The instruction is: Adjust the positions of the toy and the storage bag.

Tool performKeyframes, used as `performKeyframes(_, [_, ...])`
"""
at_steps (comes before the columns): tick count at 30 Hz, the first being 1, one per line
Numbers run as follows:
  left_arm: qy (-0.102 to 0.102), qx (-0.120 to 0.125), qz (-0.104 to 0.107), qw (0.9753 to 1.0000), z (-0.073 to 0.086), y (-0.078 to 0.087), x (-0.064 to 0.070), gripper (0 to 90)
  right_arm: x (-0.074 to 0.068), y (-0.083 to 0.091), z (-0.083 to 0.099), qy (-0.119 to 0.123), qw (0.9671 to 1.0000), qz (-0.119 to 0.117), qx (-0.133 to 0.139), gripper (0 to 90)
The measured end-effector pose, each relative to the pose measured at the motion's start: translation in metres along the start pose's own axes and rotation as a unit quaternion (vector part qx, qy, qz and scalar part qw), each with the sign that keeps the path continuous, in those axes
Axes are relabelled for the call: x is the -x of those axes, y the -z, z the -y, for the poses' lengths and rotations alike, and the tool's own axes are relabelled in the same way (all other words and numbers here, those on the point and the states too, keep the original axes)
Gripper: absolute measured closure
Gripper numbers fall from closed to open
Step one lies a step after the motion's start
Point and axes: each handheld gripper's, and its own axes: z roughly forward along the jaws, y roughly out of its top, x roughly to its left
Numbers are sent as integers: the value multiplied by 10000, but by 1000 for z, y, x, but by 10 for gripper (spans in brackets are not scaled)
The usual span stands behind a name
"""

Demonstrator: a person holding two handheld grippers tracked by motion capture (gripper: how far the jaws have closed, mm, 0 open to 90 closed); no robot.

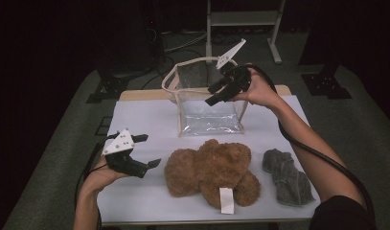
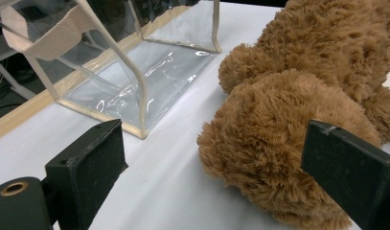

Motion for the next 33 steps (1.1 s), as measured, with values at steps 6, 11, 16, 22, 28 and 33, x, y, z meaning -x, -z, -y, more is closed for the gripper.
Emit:
performKeyframes(6, [4, -11, 9, 10000, 1, 0, 0, 73, 13, -5, -5, -42, 9999, 55, -151, 393])
performKeyframes(11, [10, 6, 8, 10000, 1, 2, 0, 73, 25, -9, -6, -104, 9995, 135, -276, 407])
performKeyframes(16, [5, 6, 7, 10000, 2, 3, -1, 73, 35, -16, -3, -160, 9991, 116, -366, 464])
performKeyframes(22, [6, -16, 22, 10000, 3, 3, -1, 73, 40, -24, 3, -252, 9982, 135, -531, 654])
performKeyframes(28, [-16, -31, 24, 10000, 2, 3, 0, 73, 35, -27, 7, -253, 9970, 234, -697, 861])
performKeyframes(33, [-23, -38, 21, 10000, 2, 3, 0, 73, 27, -27, 7, -191, 9966, 273, -754, 871])
